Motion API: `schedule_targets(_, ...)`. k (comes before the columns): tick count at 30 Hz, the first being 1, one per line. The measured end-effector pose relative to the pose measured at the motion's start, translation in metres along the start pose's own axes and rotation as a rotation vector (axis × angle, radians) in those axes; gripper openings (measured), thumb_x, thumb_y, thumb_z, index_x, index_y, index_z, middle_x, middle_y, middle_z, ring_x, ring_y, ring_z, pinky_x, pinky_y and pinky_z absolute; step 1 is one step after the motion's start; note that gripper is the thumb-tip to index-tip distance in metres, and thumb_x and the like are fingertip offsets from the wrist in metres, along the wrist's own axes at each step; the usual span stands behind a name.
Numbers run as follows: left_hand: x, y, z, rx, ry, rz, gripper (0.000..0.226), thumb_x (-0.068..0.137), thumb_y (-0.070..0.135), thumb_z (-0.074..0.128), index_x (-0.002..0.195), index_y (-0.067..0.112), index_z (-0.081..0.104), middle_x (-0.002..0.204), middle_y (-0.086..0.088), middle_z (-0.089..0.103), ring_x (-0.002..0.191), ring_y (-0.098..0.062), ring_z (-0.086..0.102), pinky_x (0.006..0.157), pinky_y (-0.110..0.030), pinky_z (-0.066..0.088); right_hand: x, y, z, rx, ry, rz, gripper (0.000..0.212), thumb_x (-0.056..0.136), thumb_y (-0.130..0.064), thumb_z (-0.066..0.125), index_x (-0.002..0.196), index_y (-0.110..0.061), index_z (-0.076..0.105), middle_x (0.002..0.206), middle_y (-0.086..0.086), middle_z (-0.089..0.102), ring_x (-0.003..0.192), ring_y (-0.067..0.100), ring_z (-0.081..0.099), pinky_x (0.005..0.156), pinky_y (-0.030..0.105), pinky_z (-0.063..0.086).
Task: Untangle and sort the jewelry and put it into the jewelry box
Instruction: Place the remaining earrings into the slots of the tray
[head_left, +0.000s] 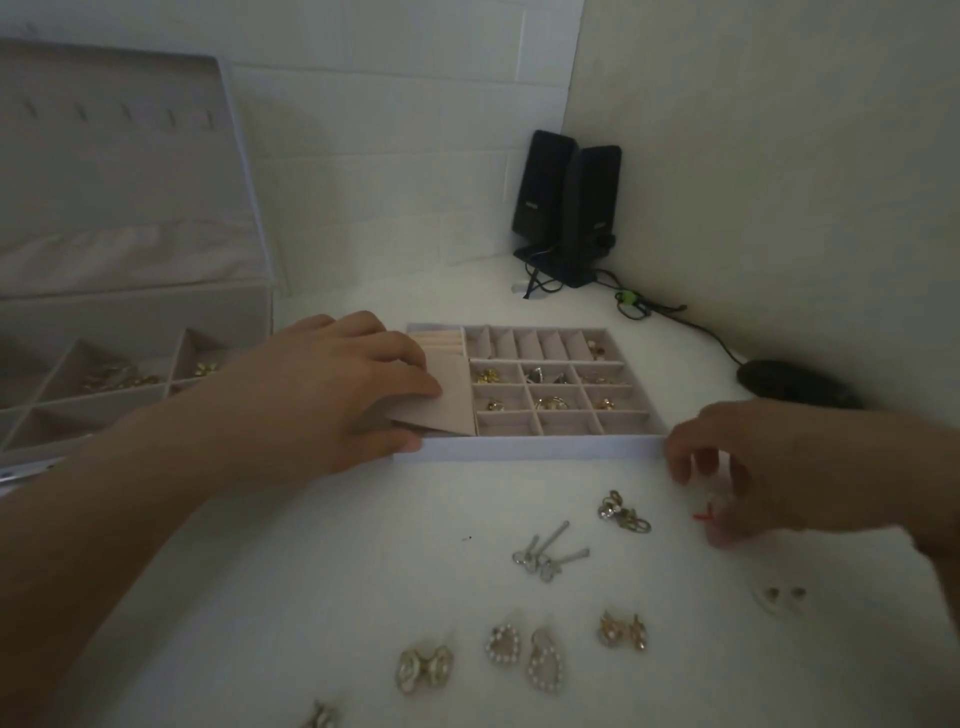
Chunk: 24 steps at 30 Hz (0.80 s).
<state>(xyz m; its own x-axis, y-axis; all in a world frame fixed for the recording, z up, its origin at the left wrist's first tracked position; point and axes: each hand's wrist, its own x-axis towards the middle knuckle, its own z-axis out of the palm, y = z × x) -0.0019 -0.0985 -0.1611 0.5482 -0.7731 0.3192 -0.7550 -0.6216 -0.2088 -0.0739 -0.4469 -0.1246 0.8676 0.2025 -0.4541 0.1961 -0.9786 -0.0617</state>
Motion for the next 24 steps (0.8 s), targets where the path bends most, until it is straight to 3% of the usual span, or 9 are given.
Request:
schedule_targets(2, 0.000, 0.000, 0.000, 0.000, 0.002, -0.001, 0.050, 0.085, 0.065, 0.041, 0.120, 0.036, 0.060, 0.120, 0.013, 0.060, 0.103, -0.018, 0.056, 0.078, -0.035, 0.050, 0.004, 0.003, 0.005, -0.017, 0.054, -0.029, 0.027, 0.070, -0.040, 0.078, 0.079, -0.042, 0.052, 0.090, -0.012, 0.054, 0.077, 0.006, 0.057, 0.068, 0.023, 0.050)
schedule_targets(5, 0.000, 0.000, 0.000, 0.001, 0.002, -0.006, 0.050, 0.084, 0.066, 0.041, 0.120, 0.036, 0.060, 0.119, 0.014, 0.060, 0.103, -0.017, 0.056, 0.078, -0.036, 0.050, 0.004, 0.004, 0.005, 0.066, 0.019, -0.066, 0.021, 0.078, -0.025, 0.074, 0.070, -0.037, 0.059, 0.081, -0.010, 0.060, 0.071, 0.011, 0.064, 0.066, 0.020, 0.052)
schedule_targets(9, 0.000, 0.000, -0.001, 0.005, 0.002, -0.001, 0.048, 0.085, 0.065, 0.041, 0.119, 0.037, 0.060, 0.118, 0.014, 0.059, 0.103, -0.017, 0.056, 0.077, -0.037, 0.051, 0.002, 0.007, 0.001, 0.094, 0.084, -0.047, 0.014, 0.078, -0.030, 0.072, 0.072, -0.039, 0.064, 0.073, -0.011, 0.067, 0.064, 0.005, 0.066, 0.066, 0.022, 0.055)
schedule_targets(12, -0.001, 0.000, -0.001, 0.011, 0.005, -0.011, 0.049, 0.084, 0.066, 0.040, 0.119, 0.037, 0.060, 0.119, 0.015, 0.060, 0.104, -0.016, 0.056, 0.078, -0.035, 0.050, -0.001, 0.009, -0.013, 0.142, 0.263, -0.061, 0.011, 0.075, -0.032, 0.073, 0.073, -0.037, 0.065, 0.065, -0.009, 0.069, 0.057, 0.006, 0.066, 0.067, 0.031, 0.056)
schedule_targets(18, 0.000, 0.001, -0.002, 0.030, -0.004, -0.015, 0.050, 0.083, 0.066, 0.039, 0.120, 0.039, 0.060, 0.119, 0.016, 0.059, 0.105, -0.014, 0.056, 0.079, -0.033, 0.050, 0.053, -0.014, -0.051, 0.514, 0.620, -0.049, 0.005, 0.078, -0.015, 0.075, 0.078, -0.013, 0.071, 0.064, 0.004, 0.072, 0.056, 0.013, 0.069, 0.065, 0.028, 0.056)
schedule_targets(21, 0.000, 0.001, -0.003, 0.022, -0.014, -0.016, 0.050, 0.084, 0.066, 0.039, 0.120, 0.039, 0.059, 0.120, 0.015, 0.059, 0.106, -0.015, 0.056, 0.080, -0.034, 0.051, 0.090, -0.023, -0.054, 0.588, 0.602, 0.013, 0.008, 0.079, -0.014, 0.075, 0.077, -0.008, 0.070, 0.065, 0.010, 0.071, 0.054, 0.016, 0.066, 0.058, 0.025, 0.056)
schedule_targets(24, 0.000, 0.001, -0.003, 0.039, -0.011, -0.013, 0.049, 0.084, 0.066, 0.040, 0.120, 0.038, 0.059, 0.119, 0.015, 0.059, 0.105, -0.015, 0.056, 0.079, -0.034, 0.051, 0.113, -0.029, -0.053, 0.540, 0.586, 0.105, 0.009, 0.080, -0.018, 0.074, 0.080, -0.009, 0.070, 0.064, 0.005, 0.069, 0.053, 0.011, 0.061, 0.051, 0.017, 0.048)
